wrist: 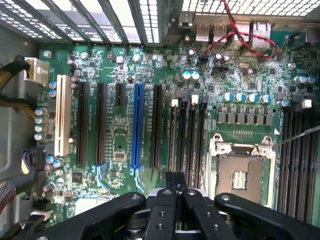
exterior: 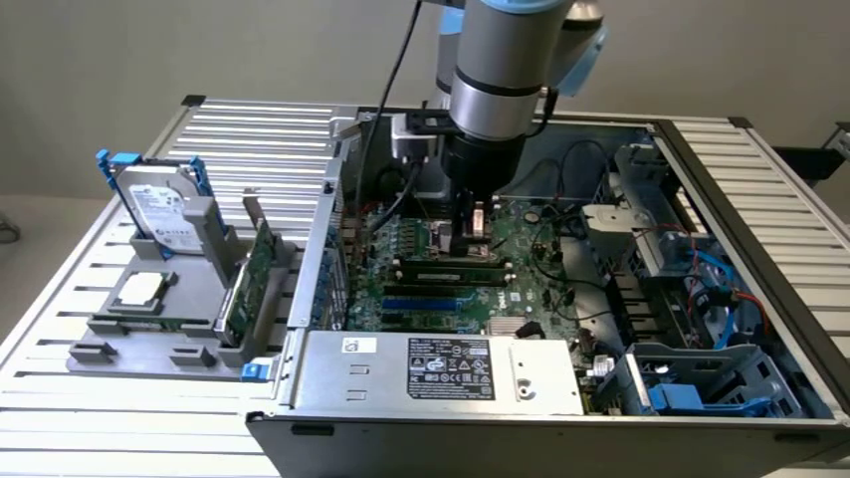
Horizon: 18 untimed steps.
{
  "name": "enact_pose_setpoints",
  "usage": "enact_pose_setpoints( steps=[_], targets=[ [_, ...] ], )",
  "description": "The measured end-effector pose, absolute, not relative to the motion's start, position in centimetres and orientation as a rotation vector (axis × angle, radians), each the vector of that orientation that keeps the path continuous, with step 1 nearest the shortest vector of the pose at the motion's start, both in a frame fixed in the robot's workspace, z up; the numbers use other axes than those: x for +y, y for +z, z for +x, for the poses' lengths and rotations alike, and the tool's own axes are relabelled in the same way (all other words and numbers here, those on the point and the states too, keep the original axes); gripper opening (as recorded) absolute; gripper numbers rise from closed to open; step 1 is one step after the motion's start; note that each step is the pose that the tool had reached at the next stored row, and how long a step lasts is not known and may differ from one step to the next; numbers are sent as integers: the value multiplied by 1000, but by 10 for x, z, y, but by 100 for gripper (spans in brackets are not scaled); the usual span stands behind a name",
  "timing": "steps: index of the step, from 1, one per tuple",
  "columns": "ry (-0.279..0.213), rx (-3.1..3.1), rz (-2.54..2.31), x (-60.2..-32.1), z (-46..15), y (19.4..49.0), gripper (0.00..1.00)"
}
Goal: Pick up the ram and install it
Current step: 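Press down the ram until it locks into place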
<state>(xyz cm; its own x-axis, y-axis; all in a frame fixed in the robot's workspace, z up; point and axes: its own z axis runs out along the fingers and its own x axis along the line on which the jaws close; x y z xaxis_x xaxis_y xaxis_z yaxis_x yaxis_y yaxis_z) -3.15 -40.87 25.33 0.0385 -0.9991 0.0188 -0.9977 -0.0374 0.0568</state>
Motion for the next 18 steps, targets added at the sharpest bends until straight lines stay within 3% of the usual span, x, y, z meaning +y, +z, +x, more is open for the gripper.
enact_pose_setpoints(
  steps=[18],
  targets=[
    [-46, -2141, 2226, -409, -23, 255, 11]
  ],
)
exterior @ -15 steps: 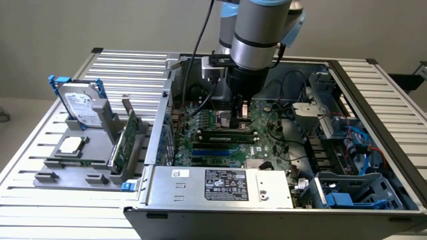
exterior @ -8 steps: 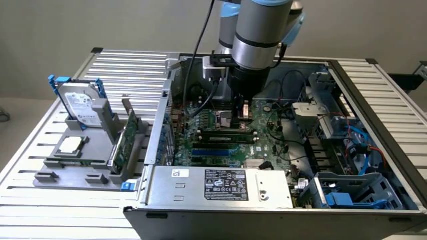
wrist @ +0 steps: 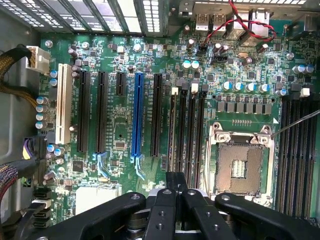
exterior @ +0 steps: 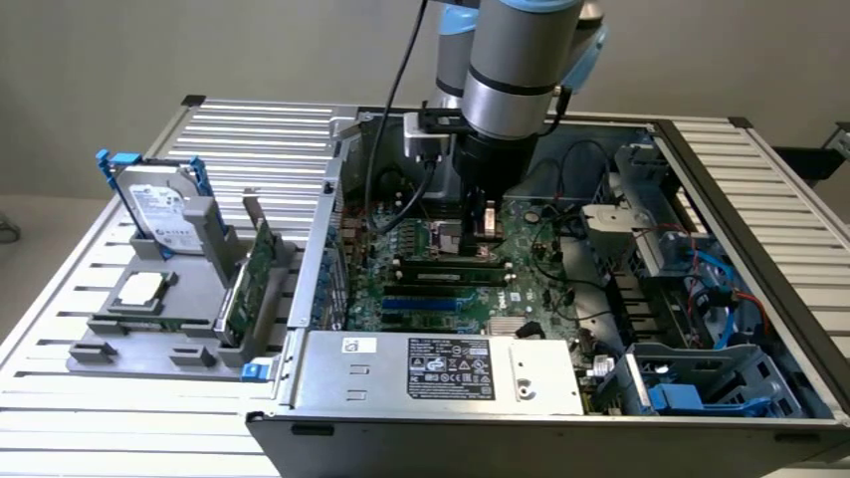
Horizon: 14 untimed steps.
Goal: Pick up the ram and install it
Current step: 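Press down the ram until it locks into place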
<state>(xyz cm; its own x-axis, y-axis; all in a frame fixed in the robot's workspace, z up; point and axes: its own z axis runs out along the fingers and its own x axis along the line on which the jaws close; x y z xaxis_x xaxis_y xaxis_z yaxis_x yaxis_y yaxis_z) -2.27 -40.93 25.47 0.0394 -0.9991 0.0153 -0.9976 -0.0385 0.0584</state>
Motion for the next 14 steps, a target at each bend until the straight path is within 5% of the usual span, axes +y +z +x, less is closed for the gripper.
enact_pose_setpoints(
  steps=[14],
  targets=[
    [-51, -2273, 2094, -413, -22, 254, 11]
  ],
)
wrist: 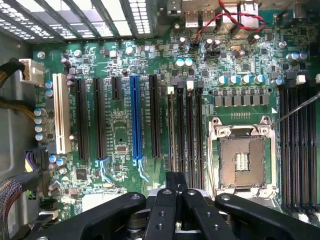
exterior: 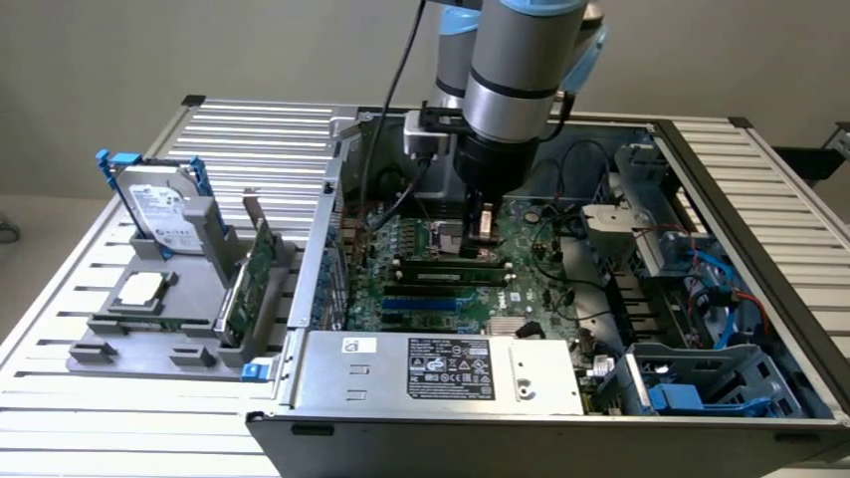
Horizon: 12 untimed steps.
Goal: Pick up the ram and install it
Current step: 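Press down the ram until it locks into place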
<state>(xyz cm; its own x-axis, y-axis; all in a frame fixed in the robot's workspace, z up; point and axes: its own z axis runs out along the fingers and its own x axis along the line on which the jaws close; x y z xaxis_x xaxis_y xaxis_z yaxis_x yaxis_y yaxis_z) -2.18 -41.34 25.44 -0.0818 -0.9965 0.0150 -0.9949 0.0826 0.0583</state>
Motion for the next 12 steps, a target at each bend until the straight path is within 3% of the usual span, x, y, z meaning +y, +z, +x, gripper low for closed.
enact_pose_setpoints(
  steps=[12],
  targets=[
    [-56, -2433, 1912, -413, -22, 252, 11]
  ],
)
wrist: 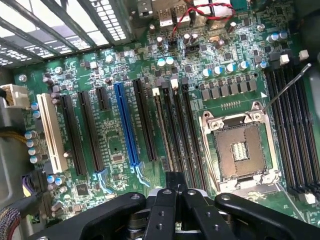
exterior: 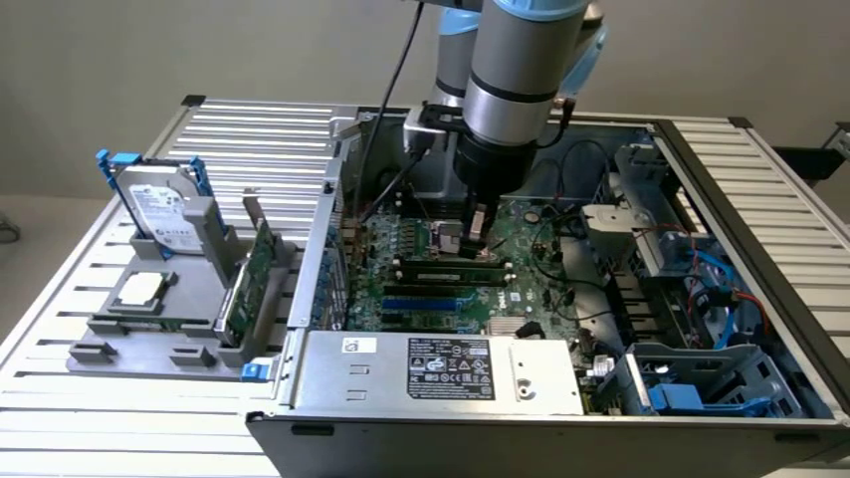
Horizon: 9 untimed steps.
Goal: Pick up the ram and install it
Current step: 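Press down the ram until it locks into place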
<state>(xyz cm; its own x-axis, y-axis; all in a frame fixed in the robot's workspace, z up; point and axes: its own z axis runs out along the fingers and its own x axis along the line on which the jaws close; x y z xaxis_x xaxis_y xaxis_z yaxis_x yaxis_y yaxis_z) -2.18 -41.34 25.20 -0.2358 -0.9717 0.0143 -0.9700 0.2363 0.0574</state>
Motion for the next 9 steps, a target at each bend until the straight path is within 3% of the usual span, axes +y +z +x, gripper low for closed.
enact_pose_setpoints(
  steps=[9],
  targets=[
    [-61, -2546, 1763, -413, -22, 252, 11]
  ],
)
